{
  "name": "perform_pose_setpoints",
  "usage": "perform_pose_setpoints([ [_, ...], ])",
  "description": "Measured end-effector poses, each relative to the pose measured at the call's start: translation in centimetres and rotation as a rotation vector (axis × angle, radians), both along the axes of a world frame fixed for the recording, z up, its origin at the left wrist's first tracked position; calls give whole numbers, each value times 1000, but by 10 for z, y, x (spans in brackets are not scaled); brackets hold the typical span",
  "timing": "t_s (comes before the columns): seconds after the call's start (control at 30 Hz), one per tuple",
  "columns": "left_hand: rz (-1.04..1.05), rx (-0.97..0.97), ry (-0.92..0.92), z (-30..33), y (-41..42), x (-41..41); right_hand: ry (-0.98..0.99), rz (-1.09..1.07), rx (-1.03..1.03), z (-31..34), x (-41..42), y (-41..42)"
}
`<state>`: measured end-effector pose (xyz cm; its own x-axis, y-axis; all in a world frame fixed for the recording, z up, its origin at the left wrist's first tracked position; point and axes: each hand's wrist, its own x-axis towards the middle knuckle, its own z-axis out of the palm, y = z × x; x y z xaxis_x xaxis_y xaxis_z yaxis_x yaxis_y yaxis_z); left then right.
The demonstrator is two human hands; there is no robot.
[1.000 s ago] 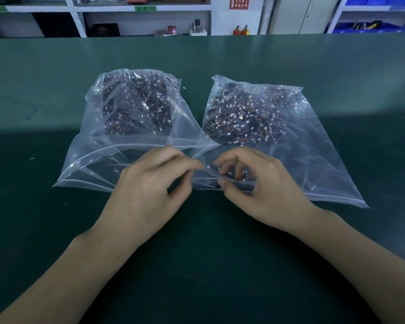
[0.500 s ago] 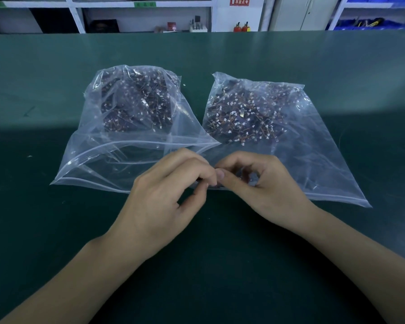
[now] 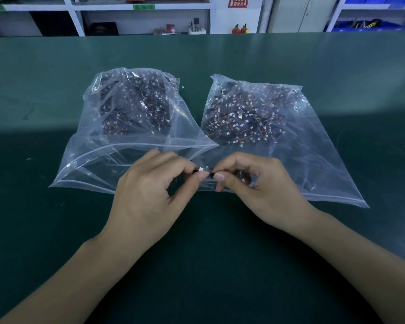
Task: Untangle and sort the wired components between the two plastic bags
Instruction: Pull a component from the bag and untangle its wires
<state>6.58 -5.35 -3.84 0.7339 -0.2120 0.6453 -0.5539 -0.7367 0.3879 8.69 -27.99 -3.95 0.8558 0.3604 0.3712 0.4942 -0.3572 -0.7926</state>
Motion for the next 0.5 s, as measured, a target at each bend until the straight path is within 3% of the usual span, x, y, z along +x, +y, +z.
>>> perform_pose_setpoints([
  [0.5, -52, -15, -2, 1, -1, -1, -56, -12, -52, 3, -4, 2],
])
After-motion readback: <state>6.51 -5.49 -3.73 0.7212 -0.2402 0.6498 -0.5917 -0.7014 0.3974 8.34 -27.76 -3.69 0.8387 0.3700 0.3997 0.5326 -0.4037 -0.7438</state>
